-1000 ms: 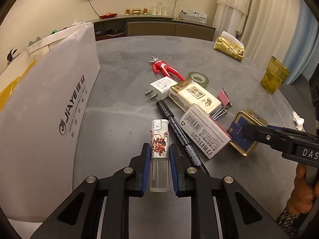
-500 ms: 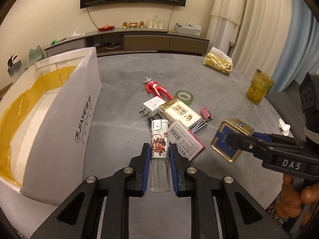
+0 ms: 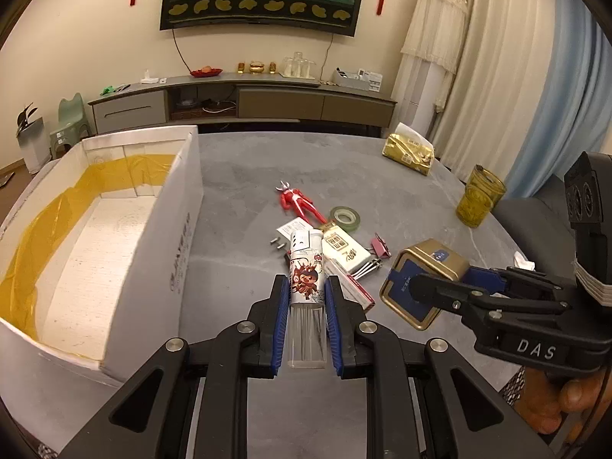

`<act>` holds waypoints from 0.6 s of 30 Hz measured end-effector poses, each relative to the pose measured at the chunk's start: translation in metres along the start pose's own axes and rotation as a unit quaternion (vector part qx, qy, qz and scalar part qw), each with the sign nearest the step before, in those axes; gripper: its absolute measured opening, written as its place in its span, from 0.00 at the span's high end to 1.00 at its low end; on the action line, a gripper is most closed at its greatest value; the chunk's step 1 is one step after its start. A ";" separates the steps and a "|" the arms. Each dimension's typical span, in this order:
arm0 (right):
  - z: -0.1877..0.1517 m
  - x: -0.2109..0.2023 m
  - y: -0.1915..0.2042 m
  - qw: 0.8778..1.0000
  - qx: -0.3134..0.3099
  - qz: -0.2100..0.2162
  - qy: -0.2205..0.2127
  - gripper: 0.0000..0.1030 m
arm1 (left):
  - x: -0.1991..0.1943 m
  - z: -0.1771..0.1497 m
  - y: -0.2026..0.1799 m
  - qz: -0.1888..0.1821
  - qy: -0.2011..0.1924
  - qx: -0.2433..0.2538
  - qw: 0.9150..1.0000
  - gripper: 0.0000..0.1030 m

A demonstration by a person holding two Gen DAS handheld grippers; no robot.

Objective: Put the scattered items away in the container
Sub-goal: 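Lift the lighter with the left tool while the right tool carries the gold tin toward the box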

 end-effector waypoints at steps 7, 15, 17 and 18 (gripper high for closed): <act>0.007 0.000 0.035 0.999 -0.037 0.005 0.000 0.48 | -0.019 0.009 0.021 0.005 -0.016 -0.018 1.000 0.80; 0.014 0.008 0.077 0.997 -0.071 0.018 0.008 0.48 | -0.036 0.015 0.049 0.013 -0.030 -0.035 0.999 0.80; 0.016 0.010 0.087 0.996 -0.080 0.022 0.010 0.48 | -0.040 0.015 0.058 0.016 -0.032 -0.040 0.999 0.80; 0.018 0.012 0.093 0.996 -0.085 0.024 0.011 0.48 | -0.042 0.015 0.063 0.018 -0.033 -0.042 0.998 0.80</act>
Point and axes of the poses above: each gripper's, at about its wrist camera, not at the fingertips, and x roughly the way its jaws point, y to its left, z to its top, the point moved 5 cm from there along x, roughly the way its jaws point, and after that the axes turned 4 degrees about x, right-handed, at the moved point
